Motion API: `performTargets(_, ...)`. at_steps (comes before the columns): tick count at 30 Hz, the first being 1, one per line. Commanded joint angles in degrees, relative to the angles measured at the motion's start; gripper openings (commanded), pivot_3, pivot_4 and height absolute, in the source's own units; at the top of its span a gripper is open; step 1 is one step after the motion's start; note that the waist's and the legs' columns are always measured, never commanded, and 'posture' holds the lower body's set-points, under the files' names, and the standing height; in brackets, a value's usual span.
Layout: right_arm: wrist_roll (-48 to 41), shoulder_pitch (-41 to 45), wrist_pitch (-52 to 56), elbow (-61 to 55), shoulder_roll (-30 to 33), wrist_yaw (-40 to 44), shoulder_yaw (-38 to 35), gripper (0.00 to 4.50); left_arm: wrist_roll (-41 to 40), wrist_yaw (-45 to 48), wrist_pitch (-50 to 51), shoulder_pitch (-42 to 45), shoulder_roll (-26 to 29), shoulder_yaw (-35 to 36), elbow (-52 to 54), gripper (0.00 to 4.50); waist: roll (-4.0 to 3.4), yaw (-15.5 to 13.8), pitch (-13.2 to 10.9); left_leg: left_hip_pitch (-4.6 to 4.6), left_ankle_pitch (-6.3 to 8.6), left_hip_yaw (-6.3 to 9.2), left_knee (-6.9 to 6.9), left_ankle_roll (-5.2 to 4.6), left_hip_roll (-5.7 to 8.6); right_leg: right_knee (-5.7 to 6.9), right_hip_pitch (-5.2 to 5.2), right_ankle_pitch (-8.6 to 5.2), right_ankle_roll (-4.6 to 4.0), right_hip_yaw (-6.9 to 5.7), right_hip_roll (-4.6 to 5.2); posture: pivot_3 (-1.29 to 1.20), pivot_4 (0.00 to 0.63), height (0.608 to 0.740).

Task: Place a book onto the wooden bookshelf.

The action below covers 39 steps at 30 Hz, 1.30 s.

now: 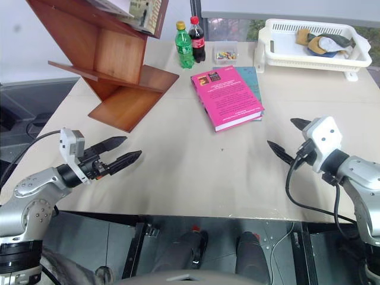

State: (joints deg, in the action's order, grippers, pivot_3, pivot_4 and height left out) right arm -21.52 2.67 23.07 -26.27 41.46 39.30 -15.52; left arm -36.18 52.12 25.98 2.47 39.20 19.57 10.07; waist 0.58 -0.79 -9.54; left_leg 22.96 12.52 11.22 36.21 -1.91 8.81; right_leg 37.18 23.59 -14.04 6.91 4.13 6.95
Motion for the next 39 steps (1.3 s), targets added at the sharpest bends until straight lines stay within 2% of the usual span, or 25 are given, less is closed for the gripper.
performTargets(1,0.3,-0.3,-1.2,-2.9,-0.3,-0.9,-0.3,4.5,0.2,-0.4,-0.4,0.8,0.6,0.0,1.5,4.42,0.0,0.0,0.0,0.0,0.0,0.0,0.0,0.0,0.0,0.0,0.0,0.0,0.0,0.0,0.0,0.0,0.15,0.74)
performTargets(5,1.8,0.7,-2.5,-1.2,-1.4,-1.7,0.8,4.5,0.3,-2.4,0.4,2.1,-0.2,-0.3,2.6,4.42,0.0,0.0,0.0,0.0,0.0,0.0,0.0,0.0,0.0,0.0,0.0,0.0,0.0,0.0,0.0,0.0,0.15,0.74)
performTargets(12,6.1,1.5,-5.0,-0.6,-5.3,-5.7,4.7,4.5,-6.1,-10.2,14.1,6.6,-2.4,-3.0,5.8,4.42,0.0,0.0,0.0,0.0,-0.01,0.05,0.0,0.01,0.01,0.01,0.0,0.0,0.0,-0.02,-0.02,0.0,0.15,0.74)
performTargets(14,7.6,1.2,-5.1,-1.8,-5.9,-6.7,5.8,4.5,-5.7,-13.1,17.6,8.0,-2.3,-3.9,6.0,4.42,0.0,0.0,0.0,0.0,-0.01,0.04,0.0,0.01,0.01,0.03,0.0,0.0,0.0,-0.02,-0.02,0.0,0.15,0.74)
performTargets(15,7.3,1.2,-4.5,-2.5,-6.7,-7.3,6.2,4.5,-9.5,-15.7,22.8,11.2,-3.9,-3.9,4.7,4.42,0.01,0.1,0.0,0.0,-0.01,0.04,0.0,0.02,0.02,0.03,0.01,0.0,0.0,-0.02,-0.02,0.0,0.15,0.74)
performTargets(17,7.7,1.5,-4.7,-2.8,-6.4,-6.4,7.4,4.5,-14.8,-23.3,31.3,20.7,-11.1,-4.1,-1.5,4.42,0.01,-0.5,0.0,0.0,-0.02,0.07,0.02,0.02,0.01,0.07,0.01,0.0,0.0,-0.03,-0.04,0.0,0.15,0.74)
performTargets(19,6.6,2.4,-3.6,-3.2,-7.3,-6.6,7.9,4.5,-15.7,-29.4,36.2,28.1,-17.3,-4.3,-7.3,4.42,0.17,-1.2,0.0,0.01,-0.02,0.25,0.24,0.03,0.07,0.25,-0.04,0.01,0.02,-0.2,-0.04,0.0,0.15,0.74)
performTargets(22,6.4,3.4,-3.6,-3.3,-8.0,-6.3,9.1,4.5,-16.1,-34.4,36.8,35.1,-24.5,-2.1,-15.6,4.42,0.22,-0.6,0.0,0.01,-0.05,0.17,0.33,0.08,0.07,0.33,-0.06,0.03,0.02,-0.16,-0.04,0.0,0.15,0.74)
performTargets(27,1.7,-0.1,-1.4,-9.5,-7.6,-4.6,7.4,4.5,-15.6,-39.6,35.5,43.3,-31.9,-0.4,-26.7,4.42,0.27,0.2,0.0,0.07,-0.18,0.1,0.26,0.3,0.06,0.35,0.04,0.01,0.01,-0.06,-0.04,0.0,0.15,0.74)
performTargets(32,-4.7,-11.5,3.5,-23.1,-7.6,-5.9,3.3,4.5,-15.0,-41.3,33.8,48.0,-35.1,1.2,-34.7,4.42,0.33,-0.1,0.0,0.22,-0.16,0.17,0.23,0.32,0.07,0.17,0.11,0.01,0.0,-0.11,-0.03,0.0,0.15,0.74)
performTargets(39,-11.0,-17.4,8.1,-33.5,-8.2,-10.9,0.7,4.5,-15.6,-42.9,35.4,52.3,-35.8,4.7,-42.6,4.42,0.42,0.0,-0.1,0.22,-0.15,0.14,0.3,0.31,0.06,0.31,0.12,0.02,0.03,-0.11,-0.06,0.0,0.15,0.74)
